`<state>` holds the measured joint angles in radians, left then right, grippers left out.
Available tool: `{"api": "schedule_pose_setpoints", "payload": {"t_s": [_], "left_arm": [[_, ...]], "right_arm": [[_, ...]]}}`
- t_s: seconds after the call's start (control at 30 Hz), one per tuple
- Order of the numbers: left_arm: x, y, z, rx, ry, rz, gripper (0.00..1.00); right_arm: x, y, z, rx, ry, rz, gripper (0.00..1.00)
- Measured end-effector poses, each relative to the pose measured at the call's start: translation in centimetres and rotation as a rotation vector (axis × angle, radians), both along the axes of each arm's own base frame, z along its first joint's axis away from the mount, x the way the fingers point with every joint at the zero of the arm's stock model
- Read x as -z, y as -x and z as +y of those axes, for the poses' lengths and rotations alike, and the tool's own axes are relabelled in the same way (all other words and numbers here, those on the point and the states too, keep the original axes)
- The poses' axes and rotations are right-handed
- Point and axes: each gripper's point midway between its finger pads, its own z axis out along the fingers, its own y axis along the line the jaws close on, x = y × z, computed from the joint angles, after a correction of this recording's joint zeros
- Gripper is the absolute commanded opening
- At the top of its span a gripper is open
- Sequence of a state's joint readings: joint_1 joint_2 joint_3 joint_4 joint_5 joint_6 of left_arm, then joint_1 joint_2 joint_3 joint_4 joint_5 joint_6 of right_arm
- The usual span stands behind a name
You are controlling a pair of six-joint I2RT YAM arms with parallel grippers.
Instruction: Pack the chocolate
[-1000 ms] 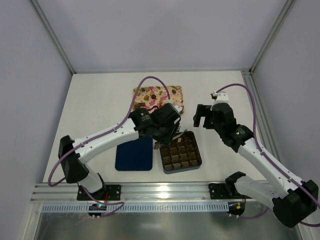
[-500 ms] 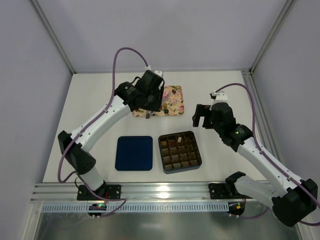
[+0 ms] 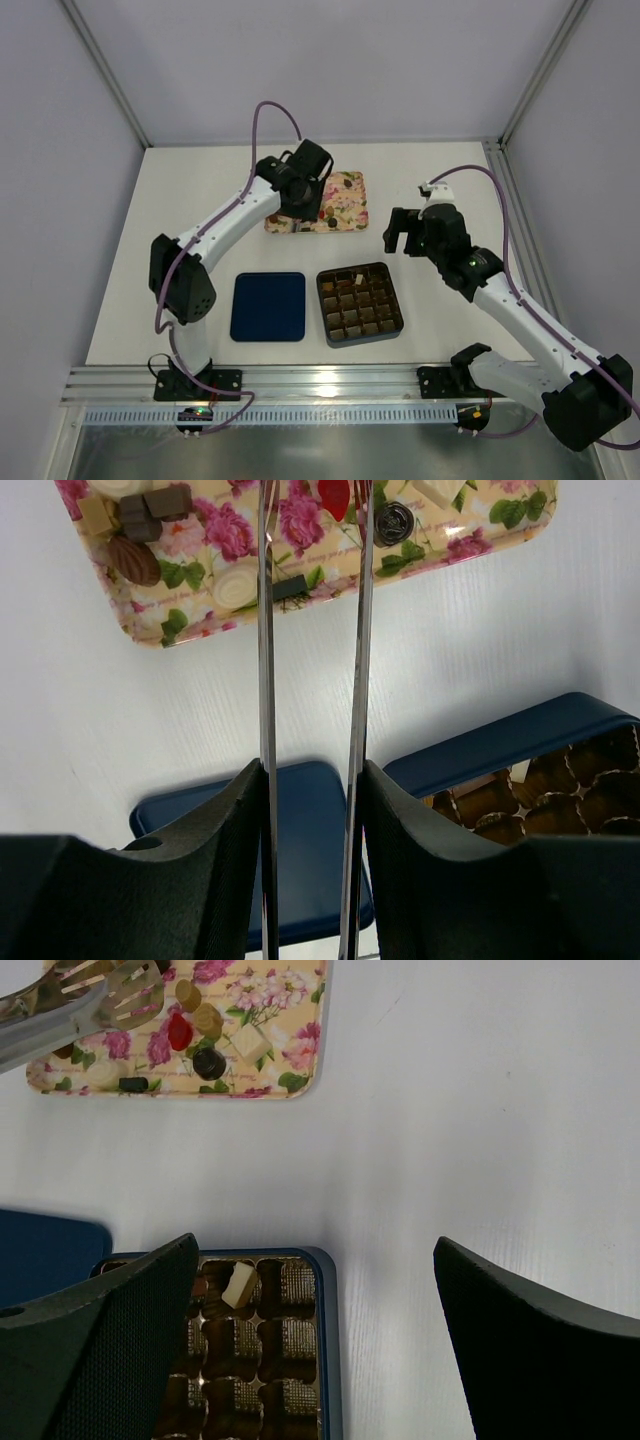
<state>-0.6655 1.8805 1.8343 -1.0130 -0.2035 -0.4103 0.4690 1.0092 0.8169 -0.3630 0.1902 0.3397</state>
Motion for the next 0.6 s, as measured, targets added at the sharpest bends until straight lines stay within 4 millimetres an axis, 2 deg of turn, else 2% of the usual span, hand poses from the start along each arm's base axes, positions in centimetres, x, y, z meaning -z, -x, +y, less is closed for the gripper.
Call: {"api": "schedule_pose_setpoints", "payload": {"t_s": [0.17, 0.6], "left_arm": [[0.4, -0.1, -0.1, 0.002, 0.002, 0.007, 0.41], [3.2, -0.1, -0.2, 0.004, -0.023, 0.06, 0.4]], "right_arm": [[0.1, -0.1, 0.1, -0.004, -0.001, 0.004, 1.0], [0.2, -0.1, -0.2, 0.004, 0.001, 0.006, 1.0]]}}
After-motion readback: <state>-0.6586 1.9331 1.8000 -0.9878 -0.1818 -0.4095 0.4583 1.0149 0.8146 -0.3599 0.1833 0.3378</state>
